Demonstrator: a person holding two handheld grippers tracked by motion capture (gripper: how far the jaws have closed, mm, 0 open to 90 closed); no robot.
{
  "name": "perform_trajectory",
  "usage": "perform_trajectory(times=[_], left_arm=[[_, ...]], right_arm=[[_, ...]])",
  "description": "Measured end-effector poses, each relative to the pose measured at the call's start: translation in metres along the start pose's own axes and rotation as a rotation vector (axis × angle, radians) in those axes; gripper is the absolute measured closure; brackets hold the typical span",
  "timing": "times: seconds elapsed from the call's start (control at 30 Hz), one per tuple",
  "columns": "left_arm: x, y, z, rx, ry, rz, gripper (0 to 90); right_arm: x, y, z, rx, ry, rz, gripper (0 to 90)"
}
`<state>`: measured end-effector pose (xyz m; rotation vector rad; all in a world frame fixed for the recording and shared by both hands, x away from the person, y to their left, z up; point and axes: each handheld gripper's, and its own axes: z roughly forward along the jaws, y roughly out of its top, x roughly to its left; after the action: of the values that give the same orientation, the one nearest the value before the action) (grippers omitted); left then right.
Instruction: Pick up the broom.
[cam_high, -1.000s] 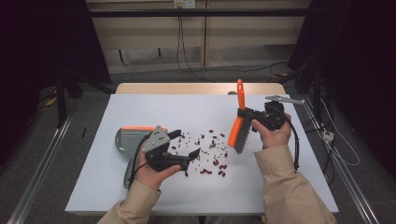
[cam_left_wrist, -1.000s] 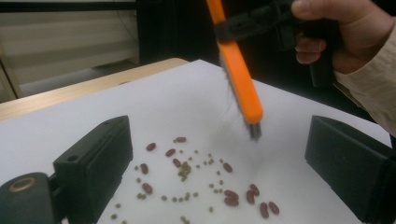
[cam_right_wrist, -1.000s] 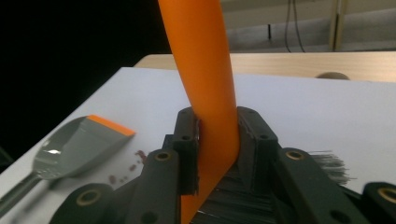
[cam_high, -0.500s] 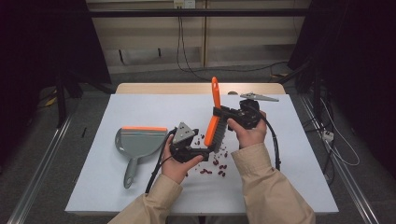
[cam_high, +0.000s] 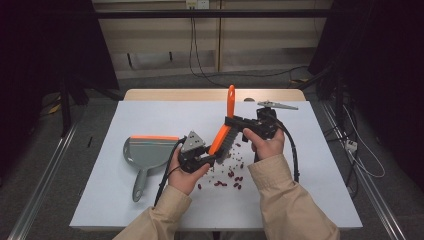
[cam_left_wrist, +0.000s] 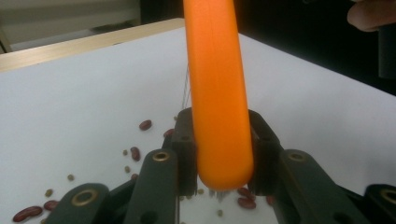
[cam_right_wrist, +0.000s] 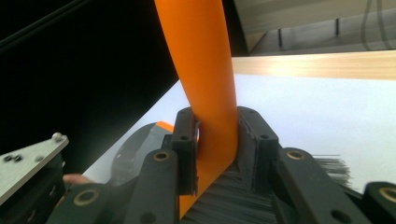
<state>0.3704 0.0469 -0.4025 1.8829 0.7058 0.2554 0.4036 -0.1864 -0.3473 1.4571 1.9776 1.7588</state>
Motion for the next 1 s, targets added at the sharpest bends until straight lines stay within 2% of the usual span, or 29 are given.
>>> perform_trajectory(times=[0.3, 0.43, 0.57, 0.8, 0.97, 1.0], left_arm=[[0.0012, 0.001, -0.0037, 0.02, 0.022, 0.025, 70.8], [0.0016, 0.0014, -0.0048, 0.024, 0.035, 0.036, 70.9], [0.002, 0.0011, -0.005, 0.026, 0.052, 0.041, 71.1], [0.0018, 0.0014, -0.0058, 0.014, 0.075, 0.038, 71.2], [0.0052, 0.0016, -0.0075, 0.01, 0.12, 0.042, 71.2], [0.0059, 0.0016, -0.0079, 0.003, 0.127, 0.033, 71.2]], right_arm=[[-0.0042, -0.0012, -0.0006, 0.02, 0.027, -0.004, 68.6], [-0.0046, -0.0018, 0.0005, 0.027, 0.02, -0.033, 66.7], [-0.0049, -0.002, 0.0022, 0.023, 0.009, -0.04, 60.8], [-0.0045, -0.0031, 0.0059, 0.016, -0.028, -0.078, 43.2], [-0.0033, -0.0033, 0.0051, 0.006, -0.055, -0.08, 33.2], [-0.0029, -0.0032, 0.0043, 0.007, -0.057, -0.075, 31.4]])
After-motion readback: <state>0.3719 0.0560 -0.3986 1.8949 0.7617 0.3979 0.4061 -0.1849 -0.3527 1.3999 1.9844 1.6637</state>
